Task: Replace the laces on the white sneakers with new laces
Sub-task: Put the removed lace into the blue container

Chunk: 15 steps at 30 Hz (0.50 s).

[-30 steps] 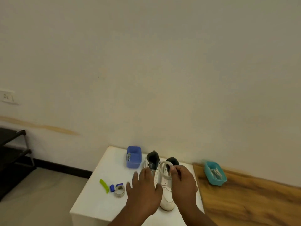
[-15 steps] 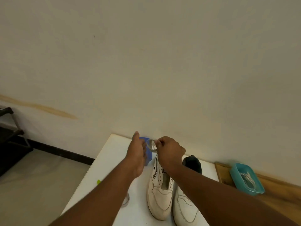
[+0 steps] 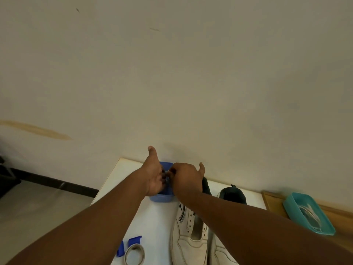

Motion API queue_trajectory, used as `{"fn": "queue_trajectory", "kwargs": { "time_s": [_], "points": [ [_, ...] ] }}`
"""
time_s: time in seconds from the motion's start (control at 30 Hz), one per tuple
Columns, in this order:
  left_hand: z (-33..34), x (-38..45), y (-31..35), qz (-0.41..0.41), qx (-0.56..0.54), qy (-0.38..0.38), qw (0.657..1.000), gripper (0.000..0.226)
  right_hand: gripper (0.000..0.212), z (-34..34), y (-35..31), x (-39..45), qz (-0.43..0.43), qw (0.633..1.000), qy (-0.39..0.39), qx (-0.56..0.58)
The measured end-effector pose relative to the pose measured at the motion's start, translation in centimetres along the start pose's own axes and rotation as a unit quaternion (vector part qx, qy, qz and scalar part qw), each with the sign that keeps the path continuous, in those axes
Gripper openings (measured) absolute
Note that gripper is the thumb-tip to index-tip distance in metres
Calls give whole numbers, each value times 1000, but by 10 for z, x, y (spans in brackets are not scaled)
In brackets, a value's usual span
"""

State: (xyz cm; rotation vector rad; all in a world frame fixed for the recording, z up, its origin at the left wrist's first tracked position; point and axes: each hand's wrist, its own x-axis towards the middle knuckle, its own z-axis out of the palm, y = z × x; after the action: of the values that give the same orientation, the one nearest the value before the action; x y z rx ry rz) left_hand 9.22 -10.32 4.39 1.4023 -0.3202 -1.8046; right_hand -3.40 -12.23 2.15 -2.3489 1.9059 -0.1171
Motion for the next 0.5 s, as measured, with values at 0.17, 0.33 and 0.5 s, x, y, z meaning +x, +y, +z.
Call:
{"fn": "queue_trajectory", "kwargs": {
  "time_s": [0.17, 0.33, 0.5],
  "points": [
    [0, 5, 2, -20, 3, -3, 1000, 122, 33, -11, -1, -2, -2, 998, 31, 59],
    [7, 5, 4, -26, 48, -1, 999, 123, 30, -28, 16, -12, 7, 973, 137, 188],
    [10, 15, -7, -35, 121, -6, 992, 110, 21, -44, 46, -58, 17, 934, 187, 304]
  ]
}}
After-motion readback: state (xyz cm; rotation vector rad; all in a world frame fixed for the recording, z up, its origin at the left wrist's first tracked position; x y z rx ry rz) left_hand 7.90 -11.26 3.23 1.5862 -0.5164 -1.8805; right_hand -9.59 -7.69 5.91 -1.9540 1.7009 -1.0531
